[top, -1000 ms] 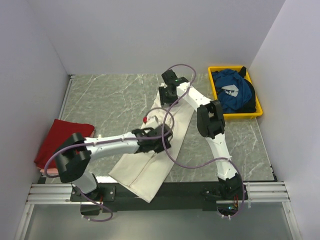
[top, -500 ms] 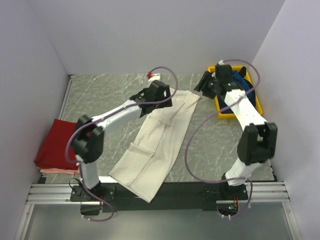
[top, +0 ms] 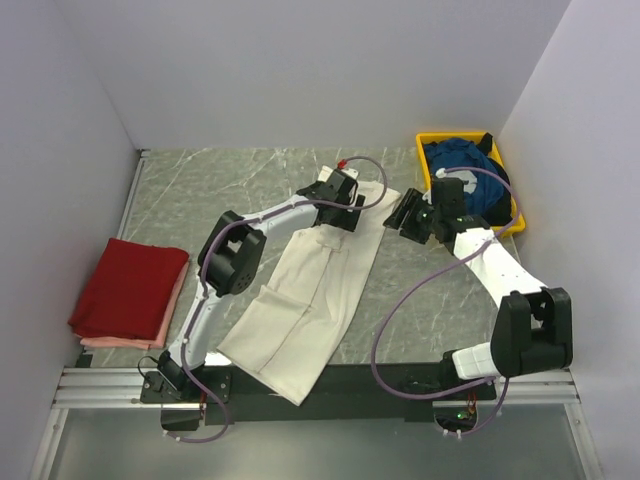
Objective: Fold and stack the t-shirts
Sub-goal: Fold the tshirt
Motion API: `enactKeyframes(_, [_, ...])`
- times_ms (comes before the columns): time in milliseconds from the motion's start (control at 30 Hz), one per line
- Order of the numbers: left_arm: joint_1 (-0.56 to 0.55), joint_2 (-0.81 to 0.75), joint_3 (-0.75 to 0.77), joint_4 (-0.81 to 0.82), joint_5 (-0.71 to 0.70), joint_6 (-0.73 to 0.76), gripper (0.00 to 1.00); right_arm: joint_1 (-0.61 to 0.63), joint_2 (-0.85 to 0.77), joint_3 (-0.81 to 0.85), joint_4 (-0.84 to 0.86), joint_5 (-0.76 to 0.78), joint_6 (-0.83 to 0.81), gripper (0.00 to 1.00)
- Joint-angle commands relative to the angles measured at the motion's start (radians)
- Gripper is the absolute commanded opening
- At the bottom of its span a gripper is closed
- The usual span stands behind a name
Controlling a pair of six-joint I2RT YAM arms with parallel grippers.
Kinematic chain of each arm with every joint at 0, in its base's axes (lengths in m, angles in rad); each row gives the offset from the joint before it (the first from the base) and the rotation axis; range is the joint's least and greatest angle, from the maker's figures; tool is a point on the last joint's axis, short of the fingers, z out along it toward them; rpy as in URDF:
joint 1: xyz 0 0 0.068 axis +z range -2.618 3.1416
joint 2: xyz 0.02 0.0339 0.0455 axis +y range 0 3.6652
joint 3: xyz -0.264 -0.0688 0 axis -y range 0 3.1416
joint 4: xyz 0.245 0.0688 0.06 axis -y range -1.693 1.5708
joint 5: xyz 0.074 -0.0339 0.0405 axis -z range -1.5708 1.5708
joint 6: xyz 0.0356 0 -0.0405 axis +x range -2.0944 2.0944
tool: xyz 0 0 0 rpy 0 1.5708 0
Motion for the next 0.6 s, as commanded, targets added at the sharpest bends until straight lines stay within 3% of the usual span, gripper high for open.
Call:
enactKeyframes(0, [-0.003, 0.012, 0.064, -0.006, 0.035, 0.055, 0.99, -0.001, -0.049, -0.018, 0.075, -0.012, -0.007, 0.62])
enactKeyframes(300, [-0.001, 0.156, 0.223, -0.163, -0.101, -0.062, 0.97, 0.000, -0.034, -0.033, 0.081, -0.029, -0.019, 0.62])
enactKeyframes(567, [0.130, 0.254, 0.373, -0.296, -0.126, -0.289, 0.95, 0.000, 0.003, -0.002, 0.060, -0.041, -0.042, 0.62])
